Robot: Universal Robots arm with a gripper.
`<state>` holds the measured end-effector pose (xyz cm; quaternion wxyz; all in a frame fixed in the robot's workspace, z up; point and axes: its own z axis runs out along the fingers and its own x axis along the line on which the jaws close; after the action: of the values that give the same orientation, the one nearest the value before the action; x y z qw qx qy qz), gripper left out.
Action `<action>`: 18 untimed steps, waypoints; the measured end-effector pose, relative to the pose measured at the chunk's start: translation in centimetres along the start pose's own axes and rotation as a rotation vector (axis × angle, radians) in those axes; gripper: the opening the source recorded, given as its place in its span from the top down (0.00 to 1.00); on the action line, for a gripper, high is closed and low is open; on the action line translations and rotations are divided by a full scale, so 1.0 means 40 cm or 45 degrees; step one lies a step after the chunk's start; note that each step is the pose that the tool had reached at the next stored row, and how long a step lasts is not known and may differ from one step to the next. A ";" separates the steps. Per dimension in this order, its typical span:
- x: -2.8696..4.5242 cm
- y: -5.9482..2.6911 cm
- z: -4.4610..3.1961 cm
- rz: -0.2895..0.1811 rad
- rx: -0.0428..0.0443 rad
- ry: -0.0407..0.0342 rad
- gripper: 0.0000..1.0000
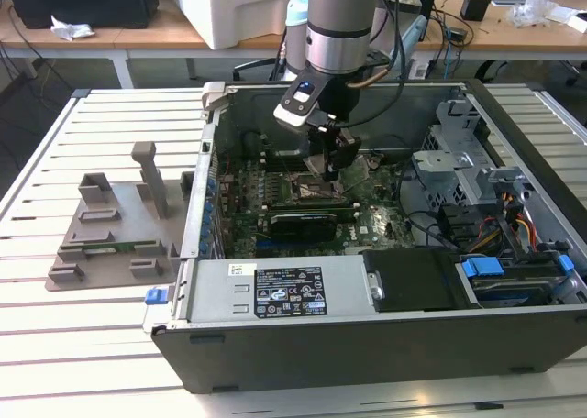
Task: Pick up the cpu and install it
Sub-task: 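Place the cpu into insertion slot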
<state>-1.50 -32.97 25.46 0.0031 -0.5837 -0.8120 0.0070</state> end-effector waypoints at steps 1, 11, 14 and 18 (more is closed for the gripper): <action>0.000 0.000 0.000 0.014 0.000 0.0002 0.45; 0.000 0.000 0.000 0.147 0.000 0.0022 0.45; 0.000 0.000 0.000 0.188 0.001 0.0028 0.45; 0.000 0.000 0.000 0.237 0.001 0.0036 0.45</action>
<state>-1.50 -32.97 25.45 0.0038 -0.6566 -0.7542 0.0067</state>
